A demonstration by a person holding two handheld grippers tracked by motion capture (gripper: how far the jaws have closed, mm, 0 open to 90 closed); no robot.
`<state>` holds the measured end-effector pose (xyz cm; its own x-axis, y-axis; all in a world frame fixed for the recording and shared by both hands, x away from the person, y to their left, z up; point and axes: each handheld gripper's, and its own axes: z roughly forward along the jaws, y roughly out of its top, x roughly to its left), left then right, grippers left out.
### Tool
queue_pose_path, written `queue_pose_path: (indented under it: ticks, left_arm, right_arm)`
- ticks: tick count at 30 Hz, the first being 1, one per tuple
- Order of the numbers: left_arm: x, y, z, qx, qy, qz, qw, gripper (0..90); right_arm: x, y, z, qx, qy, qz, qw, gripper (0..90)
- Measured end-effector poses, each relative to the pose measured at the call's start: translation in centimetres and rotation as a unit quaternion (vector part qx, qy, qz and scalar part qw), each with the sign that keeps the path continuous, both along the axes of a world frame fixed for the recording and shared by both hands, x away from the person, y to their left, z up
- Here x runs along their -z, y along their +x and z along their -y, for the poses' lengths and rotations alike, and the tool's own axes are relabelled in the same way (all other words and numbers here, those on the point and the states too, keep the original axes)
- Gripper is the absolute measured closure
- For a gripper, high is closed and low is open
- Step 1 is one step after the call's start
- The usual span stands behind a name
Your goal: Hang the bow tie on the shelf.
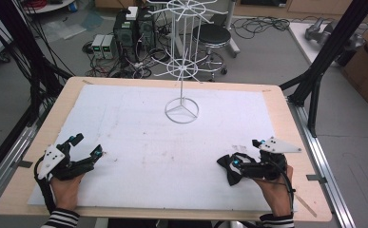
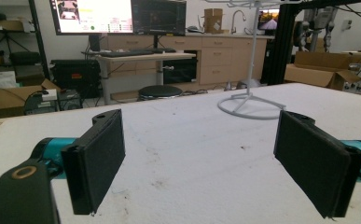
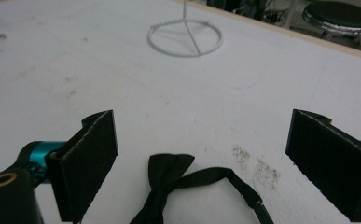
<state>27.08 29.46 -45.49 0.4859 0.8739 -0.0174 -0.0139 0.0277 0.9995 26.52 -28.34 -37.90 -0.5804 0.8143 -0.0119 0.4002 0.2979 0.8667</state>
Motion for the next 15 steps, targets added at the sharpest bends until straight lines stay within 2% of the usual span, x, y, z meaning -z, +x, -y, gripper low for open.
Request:
queue_pose_path:
  ticks: [4, 5, 6, 7, 10, 12, 14, 15]
  left_arm:
    - [-0.01, 0.02, -0.04, 0.0, 0.001, 0.0, 1.0, 16.8]
    - [-0.01, 0.02, -0.04, 0.0, 0.001, 0.0, 1.0, 16.8]
    - [-0.01, 0.02, -0.07, 0.001, 0.0, 0.0, 1.0, 16.8]
    - [-0.01, 0.02, -0.07, 0.001, -0.001, -0.001, 1.0, 16.8]
    - [0.0, 0.02, -0.06, 0.0, 0.0, 0.0, 1.0, 16.8]
    - [0.0, 0.02, -0.06, 0.0, 0.0, 0.0, 1.0, 16.8]
    - [0.0, 0.02, -0.06, 0.0, -0.001, 0.0, 1.0, 16.8]
    - [0.0, 0.02, -0.06, 0.0, 0.0, 0.0, 1.0, 16.8]
  right_arm:
    - [-0.27, 0.28, -0.2, -0.025, -0.026, -0.034, 0.9988, 7.9]
    - [-0.27, 0.28, -0.2, -0.025, -0.026, -0.034, 0.9988, 7.9]
    - [-0.2, 0.4, -0.34, -0.02, -0.034, -0.054, 0.9978, 7.9]
    - [-0.15, 0.45, -0.35, -0.017, -0.035, -0.064, 0.9972, 7.9]
    - [0.08, 0.5, -0.33, -0.016, -0.033, -0.081, 0.996, 7.9]
    - [0.32, 0.5, -0.43, -0.022, -0.041, -0.096, 0.9943, 7.9]
    - [0.66, 0.42, -0.71, -0.029, -0.063, -0.114, 0.9911, 9.4]
    - [0.72, 0.4, -0.75, -0.031, -0.068, -0.117, 0.9904, 15.1]
